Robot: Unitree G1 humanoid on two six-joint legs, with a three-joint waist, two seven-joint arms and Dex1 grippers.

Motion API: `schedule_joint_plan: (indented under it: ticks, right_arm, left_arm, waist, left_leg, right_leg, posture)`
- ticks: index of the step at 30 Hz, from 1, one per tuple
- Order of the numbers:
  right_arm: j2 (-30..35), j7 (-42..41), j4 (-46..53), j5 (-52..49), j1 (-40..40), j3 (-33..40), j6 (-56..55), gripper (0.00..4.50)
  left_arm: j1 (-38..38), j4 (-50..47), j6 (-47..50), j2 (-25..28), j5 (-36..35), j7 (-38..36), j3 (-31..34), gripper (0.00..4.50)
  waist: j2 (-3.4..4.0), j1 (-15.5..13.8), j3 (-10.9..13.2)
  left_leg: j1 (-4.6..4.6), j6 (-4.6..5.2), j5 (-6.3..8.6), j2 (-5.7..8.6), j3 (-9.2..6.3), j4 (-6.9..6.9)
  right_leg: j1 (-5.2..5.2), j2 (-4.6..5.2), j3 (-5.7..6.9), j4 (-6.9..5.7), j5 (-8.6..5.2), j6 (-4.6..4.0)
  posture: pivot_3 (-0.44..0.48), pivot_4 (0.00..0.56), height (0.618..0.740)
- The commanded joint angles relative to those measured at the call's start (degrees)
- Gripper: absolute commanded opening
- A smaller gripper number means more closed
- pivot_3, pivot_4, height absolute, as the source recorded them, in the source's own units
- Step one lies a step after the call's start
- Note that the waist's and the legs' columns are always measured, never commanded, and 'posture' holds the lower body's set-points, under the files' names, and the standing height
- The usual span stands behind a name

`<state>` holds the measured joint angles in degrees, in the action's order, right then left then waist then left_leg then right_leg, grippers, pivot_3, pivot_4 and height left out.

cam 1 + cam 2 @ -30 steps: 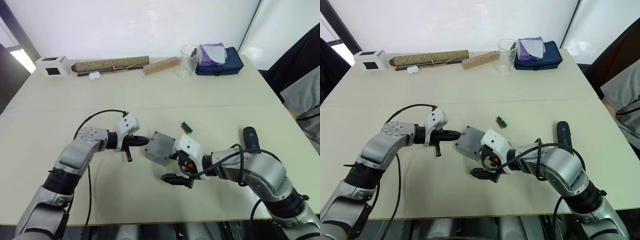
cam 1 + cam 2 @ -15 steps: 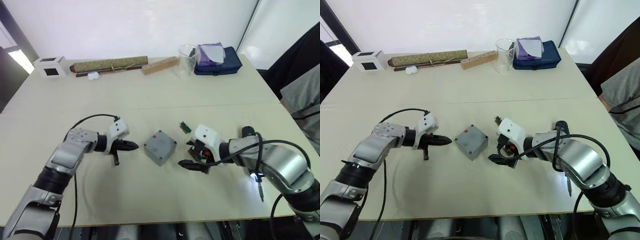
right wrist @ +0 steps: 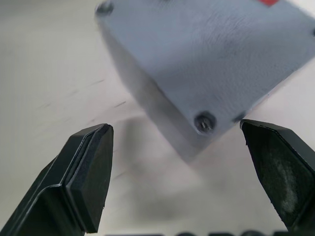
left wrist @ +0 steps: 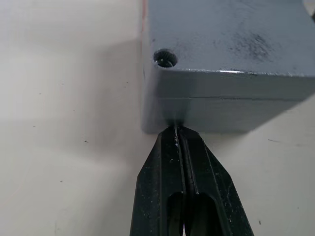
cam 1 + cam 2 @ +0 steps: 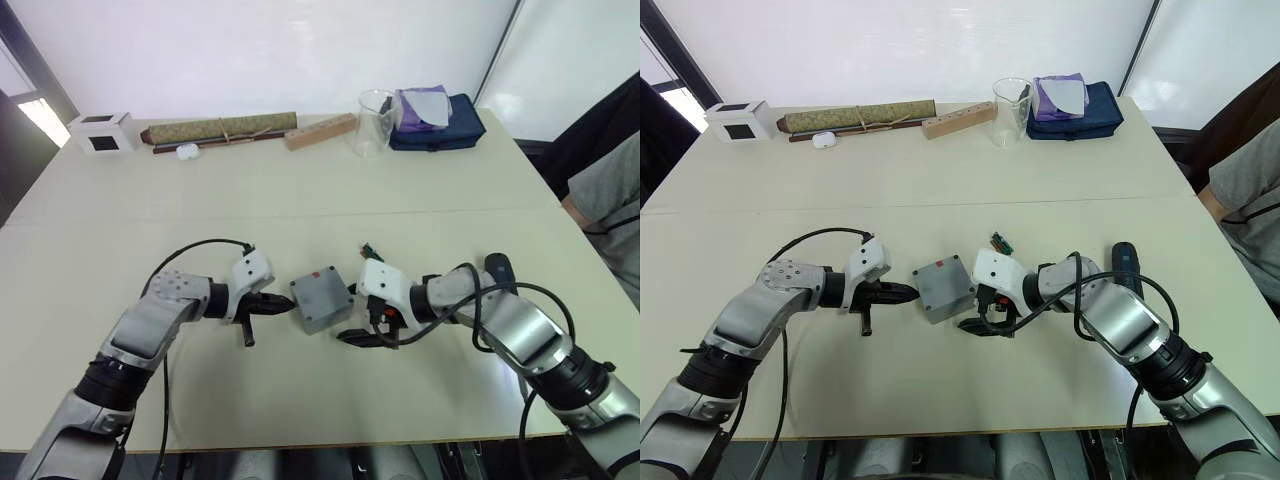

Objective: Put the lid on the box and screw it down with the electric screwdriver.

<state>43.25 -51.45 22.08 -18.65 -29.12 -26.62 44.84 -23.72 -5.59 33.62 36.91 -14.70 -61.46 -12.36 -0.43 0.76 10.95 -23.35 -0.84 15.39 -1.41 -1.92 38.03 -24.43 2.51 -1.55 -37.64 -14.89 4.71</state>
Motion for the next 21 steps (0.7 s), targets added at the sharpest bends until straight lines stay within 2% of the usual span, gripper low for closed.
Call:
schedule_joint_plan:
  ticks: [1, 8, 21]
  right_arm:
    - [-1.76, -0.21, 5.95, -3.14, 0.34, 2.22, 3.11, 4.49]
    - [-3.78, 2.99, 10.0, -4.09, 1.36, 3.35, 9.5, 4.49]
    - [-5.59, 5.07, 8.01, -2.87, 0.46, 4.15, 10.05, 4.49]
  left_arm:
    - [-2.02, -1.25, 0.1, 0.34, -2.12, -0.69, 2.23, 0.0]
    - [-2.3, -0.66, -0.07, 0.23, -1.82, -1.36, 1.7, 0.0]
    - [-2.22, -1.93, 1.96, 0.78, -2.7, -4.5, 0.79, 0.0]
  waist:
    - [0.0, 0.08, 0.0]
    - [0.0, 0.07, 0.0]
    - [-0.01, 0.05, 0.0]
  left_leg:
    - [0.01, 0.0, 0.0, 0.0, 0.0, 0.0]
    - [0.04, 0.0, 0.0, 0.0, 0.0, 0.01]
    - [0.04, 0.0, 0.0, 0.01, 0.0, 0.02]
  right_leg:
    - [0.0, 0.0, 0.0, -0.01, 0.0, 0.0]
    - [0.0, 0.0, 0.0, -0.09, 0.0, -0.01]
    - [0.0, 0.0, 0.0, -0.1, 0.0, -0.01]
  posture:
    - [0.0, 0.15, 0.74]
    - [0.0, 0.15, 0.74]
    - [0.0, 0.15, 0.74]
